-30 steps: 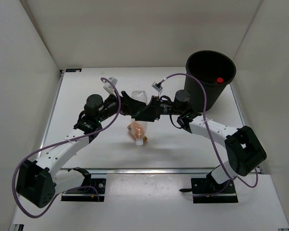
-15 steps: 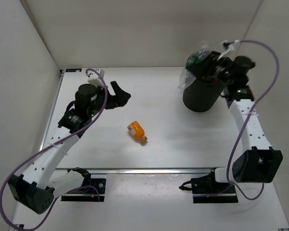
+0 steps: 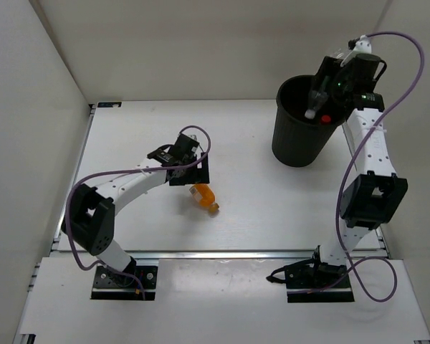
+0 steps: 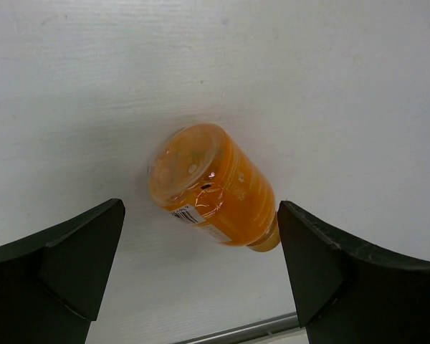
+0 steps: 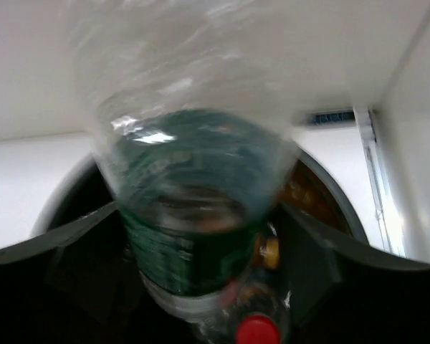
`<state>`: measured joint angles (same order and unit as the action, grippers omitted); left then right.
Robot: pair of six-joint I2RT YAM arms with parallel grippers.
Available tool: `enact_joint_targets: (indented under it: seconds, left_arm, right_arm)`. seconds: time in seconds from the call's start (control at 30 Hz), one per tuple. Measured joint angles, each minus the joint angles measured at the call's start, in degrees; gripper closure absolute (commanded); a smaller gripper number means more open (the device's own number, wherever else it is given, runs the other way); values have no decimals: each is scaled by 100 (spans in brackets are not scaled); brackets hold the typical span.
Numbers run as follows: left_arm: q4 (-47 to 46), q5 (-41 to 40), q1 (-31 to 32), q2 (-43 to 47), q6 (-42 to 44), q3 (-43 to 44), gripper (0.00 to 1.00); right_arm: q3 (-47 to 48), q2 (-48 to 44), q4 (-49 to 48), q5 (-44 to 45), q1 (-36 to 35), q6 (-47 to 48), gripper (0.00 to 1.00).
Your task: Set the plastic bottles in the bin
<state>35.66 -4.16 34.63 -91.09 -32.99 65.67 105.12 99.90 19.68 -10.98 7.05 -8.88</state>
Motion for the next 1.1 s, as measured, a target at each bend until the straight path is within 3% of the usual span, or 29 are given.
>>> enact_joint_targets:
  seconds: [0.27,0.37,0.47,0.63,0.73,0.93,1.1]
  left_arm:
    - [-116,-109,-238,715,-48,2,1]
    - [-114,-146,-282,815,-44,-26,1]
    - [-24,-223,-343,894,-28,-44,1]
    - [177,-328,-647,1222,66,-44,2]
    - [337,-417,-988,1537,166,-44,2]
    - [708,-743,-1799,2201,424,-85,1]
    - [988,-997,-2031,2575,592,-173,1]
  right_arm:
    - [11,179,748,586,-201,439,1]
    - [11,-94,820,774,-737,815,1]
    - [-94,-505,822,903,-1733,1198,1]
    - [-1534,-1528,485,551,-3545,1152,1]
    - [-2750,-1849,192,372,-4245,730,1]
    - [-4203,-1211,-249,341,-5226,11,1]
    - [-4448,-597,-922,363,-5722,-105,1]
